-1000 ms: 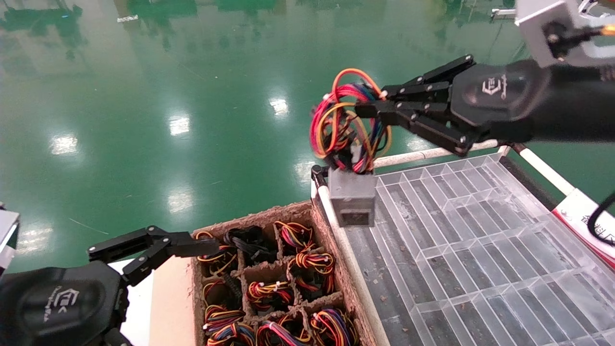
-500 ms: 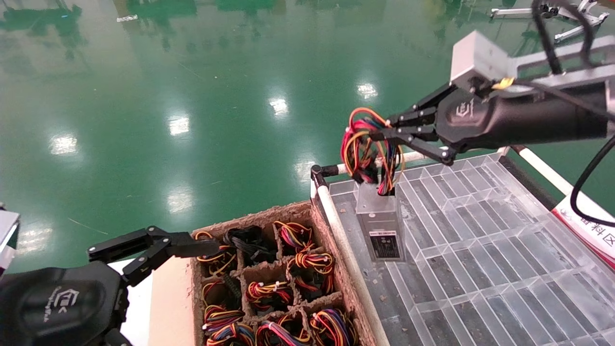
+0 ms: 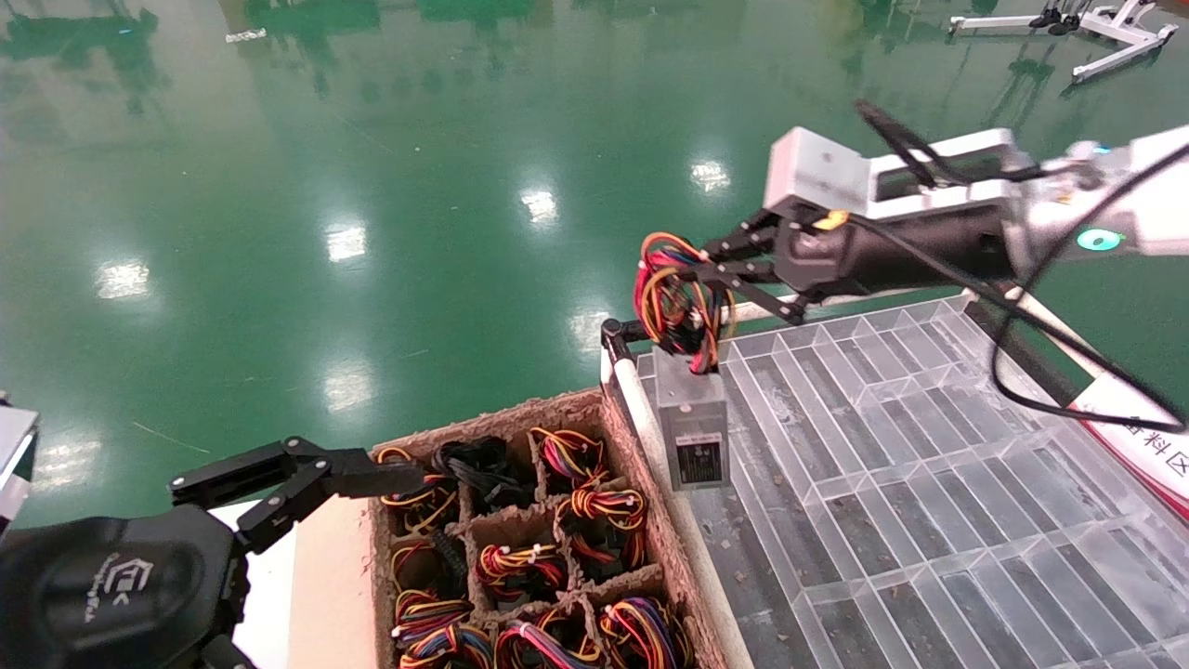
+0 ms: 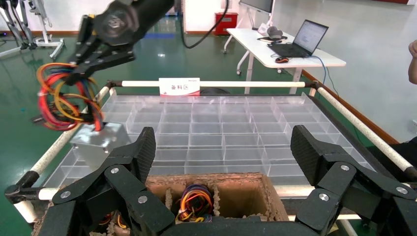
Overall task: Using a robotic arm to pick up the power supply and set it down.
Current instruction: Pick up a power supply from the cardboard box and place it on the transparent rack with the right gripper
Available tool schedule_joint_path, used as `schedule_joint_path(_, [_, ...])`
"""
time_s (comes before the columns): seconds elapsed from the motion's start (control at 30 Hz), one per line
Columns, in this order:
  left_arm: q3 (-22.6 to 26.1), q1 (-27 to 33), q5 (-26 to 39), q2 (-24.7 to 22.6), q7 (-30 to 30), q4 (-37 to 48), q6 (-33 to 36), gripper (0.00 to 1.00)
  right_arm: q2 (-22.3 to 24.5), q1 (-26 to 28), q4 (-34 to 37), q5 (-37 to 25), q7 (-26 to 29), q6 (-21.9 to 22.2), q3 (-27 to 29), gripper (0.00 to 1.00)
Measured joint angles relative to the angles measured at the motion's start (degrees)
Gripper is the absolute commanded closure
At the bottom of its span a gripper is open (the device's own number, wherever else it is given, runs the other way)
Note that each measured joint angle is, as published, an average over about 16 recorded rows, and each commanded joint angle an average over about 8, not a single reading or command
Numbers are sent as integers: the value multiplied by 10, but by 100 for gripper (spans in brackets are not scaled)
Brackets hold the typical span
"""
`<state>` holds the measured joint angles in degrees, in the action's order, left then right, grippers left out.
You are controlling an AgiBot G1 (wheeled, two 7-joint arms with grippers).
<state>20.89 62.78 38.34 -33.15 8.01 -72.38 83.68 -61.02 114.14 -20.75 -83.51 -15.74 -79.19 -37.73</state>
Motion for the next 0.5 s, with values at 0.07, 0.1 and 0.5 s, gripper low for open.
schedule_joint_path(0.07, [0,0,0,0,0,0,0,0,-12,1,14,-4,-15,17,-1,100])
schedule_joint_path(0.1, [0,0,0,0,0,0,0,0,-18,1,21,-6,-23,26,-1,100])
schedule_joint_path(0.5, [0,0,0,0,0,0,0,0,-66,1,102,-13,-101,111,-1,100])
